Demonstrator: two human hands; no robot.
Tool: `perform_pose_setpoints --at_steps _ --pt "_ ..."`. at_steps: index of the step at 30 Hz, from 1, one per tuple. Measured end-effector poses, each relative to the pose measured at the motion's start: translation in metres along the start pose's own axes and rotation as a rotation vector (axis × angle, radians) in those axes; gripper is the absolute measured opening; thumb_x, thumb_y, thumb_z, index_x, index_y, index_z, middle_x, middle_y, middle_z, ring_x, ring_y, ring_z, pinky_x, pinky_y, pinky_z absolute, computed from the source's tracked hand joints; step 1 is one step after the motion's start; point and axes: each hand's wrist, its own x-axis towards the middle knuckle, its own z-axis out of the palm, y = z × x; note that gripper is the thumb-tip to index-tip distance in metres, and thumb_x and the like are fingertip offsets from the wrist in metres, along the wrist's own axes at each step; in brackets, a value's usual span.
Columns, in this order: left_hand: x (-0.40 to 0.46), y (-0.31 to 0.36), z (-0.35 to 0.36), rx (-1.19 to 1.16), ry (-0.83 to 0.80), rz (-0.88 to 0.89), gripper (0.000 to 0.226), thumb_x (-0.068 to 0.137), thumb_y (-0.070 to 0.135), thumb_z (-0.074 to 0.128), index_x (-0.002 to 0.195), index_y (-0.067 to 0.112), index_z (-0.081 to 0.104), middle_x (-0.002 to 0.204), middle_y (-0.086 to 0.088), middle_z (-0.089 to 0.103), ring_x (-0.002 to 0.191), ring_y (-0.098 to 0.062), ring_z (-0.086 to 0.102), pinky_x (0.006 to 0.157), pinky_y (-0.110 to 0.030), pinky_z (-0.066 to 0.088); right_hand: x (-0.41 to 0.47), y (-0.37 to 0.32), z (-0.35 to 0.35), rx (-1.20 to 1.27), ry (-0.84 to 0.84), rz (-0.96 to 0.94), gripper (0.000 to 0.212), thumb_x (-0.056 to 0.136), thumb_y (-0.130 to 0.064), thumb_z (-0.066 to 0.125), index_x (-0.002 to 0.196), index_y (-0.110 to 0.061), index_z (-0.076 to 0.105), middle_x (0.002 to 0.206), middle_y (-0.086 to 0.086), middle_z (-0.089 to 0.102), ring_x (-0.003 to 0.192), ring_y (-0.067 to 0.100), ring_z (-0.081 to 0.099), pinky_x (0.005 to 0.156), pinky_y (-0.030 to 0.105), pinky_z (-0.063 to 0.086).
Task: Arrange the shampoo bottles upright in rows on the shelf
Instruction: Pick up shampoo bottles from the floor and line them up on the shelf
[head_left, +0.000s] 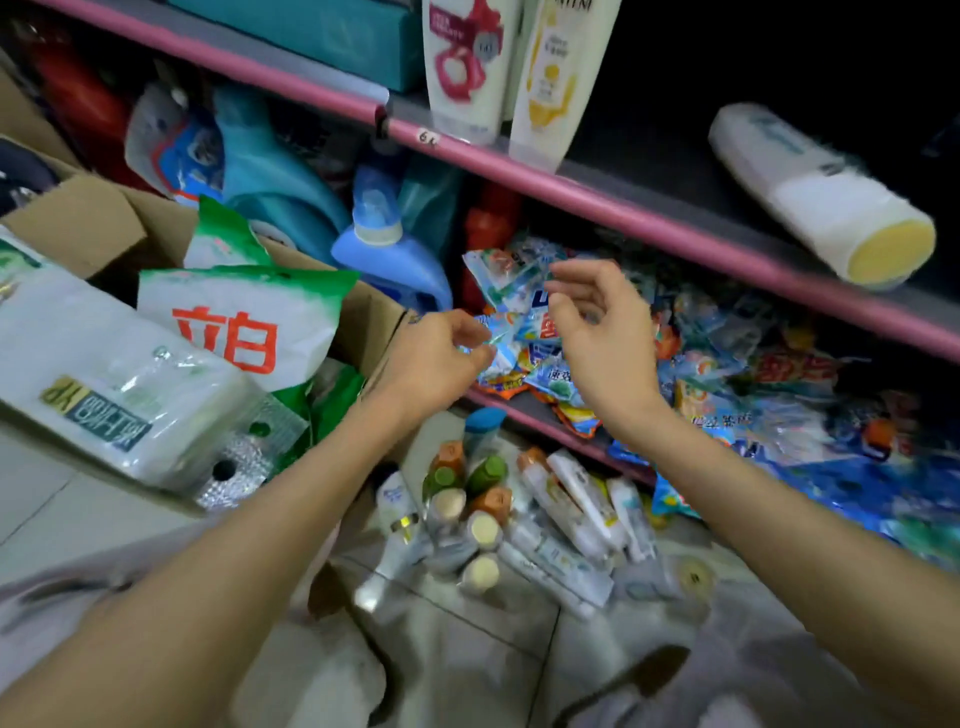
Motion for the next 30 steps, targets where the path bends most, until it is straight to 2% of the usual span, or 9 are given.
perform_pose_setpoints --at_steps 3,5,9,12,15,18,21,26,30 --pt "-0.019 -0.039 0.021 0.115 -0.129 -0.099 0.017 0.084 0.021 0.066 0.100 0.016 0.070 0.097 -0.001 0.072 0.092 -0.015 0.066 0.079 -0.020 0.043 -0.042 0.044 0.012 -0.107 -0.175 0.124 0.019 0.089 -0.002 0.057 0.106 -0.009 0.061 0.095 -0.003 0.063 0.086 0.006 0.060 0.074 0.002 0.044" --pt "-0.028 -0.063 0.038 0.183 -0.222 -0.171 0.020 0.084 0.022 0.065 0.103 0.017 0.069 0.101 -0.004 0.072 0.098 -0.019 0.065 0.083 -0.024 0.045 -0.063 0.077 0.018 -0.215 -0.316 0.233 0.019 0.088 -0.008 0.060 0.106 -0.012 0.061 0.100 -0.001 0.065 0.090 0.011 0.060 0.083 0.018 0.050" --pt "-0.049 -0.106 0.073 0.308 -0.364 -0.257 0.034 0.083 0.025 0.063 0.118 0.022 0.061 0.118 -0.011 0.062 0.108 -0.029 0.059 0.091 -0.035 0.048 -0.103 0.130 0.029 -0.422 -0.513 0.378 0.029 0.086 -0.011 0.059 0.115 -0.011 0.061 0.114 0.010 0.064 0.105 0.025 0.059 0.094 0.039 0.046" --pt "-0.061 -0.127 0.098 0.394 -0.433 -0.233 0.046 0.081 0.025 0.064 0.125 0.024 0.052 0.126 -0.013 0.051 0.113 -0.035 0.052 0.093 -0.043 0.046 -0.123 0.155 0.034 -0.474 -0.658 0.412 0.037 0.084 -0.014 0.061 0.120 -0.017 0.058 0.116 0.010 0.061 0.108 0.025 0.057 0.094 0.038 0.045" --pt "-0.069 -0.142 0.118 0.445 -0.467 -0.205 0.041 0.083 0.033 0.065 0.121 0.028 0.051 0.129 -0.006 0.042 0.114 -0.031 0.050 0.092 -0.045 0.047 -0.136 0.172 0.041 -0.551 -0.815 0.377 0.045 0.085 -0.015 0.059 0.128 -0.026 0.052 0.126 0.004 0.055 0.115 0.023 0.053 0.096 0.033 0.044" --pt "-0.075 -0.155 0.129 0.515 -0.412 -0.120 0.043 0.084 0.033 0.065 0.123 0.030 0.046 0.130 -0.003 0.034 0.108 -0.029 0.051 0.085 -0.042 0.050 -0.141 0.183 0.046 -0.673 -0.888 0.355 0.058 0.088 -0.013 0.052 0.140 -0.034 0.037 0.140 0.003 0.042 0.120 0.026 0.050 0.093 0.034 0.045" --pt "-0.076 -0.162 0.134 0.566 -0.336 -0.039 0.053 0.084 0.028 0.063 0.129 0.034 0.037 0.132 -0.004 0.032 0.102 -0.027 0.052 0.079 -0.041 0.052 -0.140 0.188 0.052 -0.740 -0.944 0.307 0.058 0.090 -0.015 0.051 0.141 -0.035 0.032 0.144 0.002 0.036 0.120 0.028 0.049 0.094 0.042 0.047" --pt "-0.070 -0.171 0.137 0.608 -0.367 -0.084 0.070 0.082 0.027 0.069 0.136 0.039 0.026 0.132 -0.006 0.031 0.105 -0.028 0.053 0.085 -0.045 0.052 -0.136 0.192 0.060 -0.809 -0.964 0.220 0.052 0.090 -0.024 0.054 0.138 -0.029 0.033 0.136 0.006 0.040 0.115 0.031 0.050 0.091 0.042 0.048" --pt "-0.065 -0.168 0.141 0.636 -0.411 -0.136 0.067 0.082 0.028 0.068 0.135 0.033 0.028 0.129 -0.007 0.039 0.107 -0.030 0.054 0.080 -0.044 0.048 -0.131 0.192 0.064 -0.857 -0.984 0.195 0.052 0.091 -0.027 0.056 0.138 -0.024 0.034 0.132 0.009 0.047 0.115 0.030 0.052 0.090 0.040 0.048"
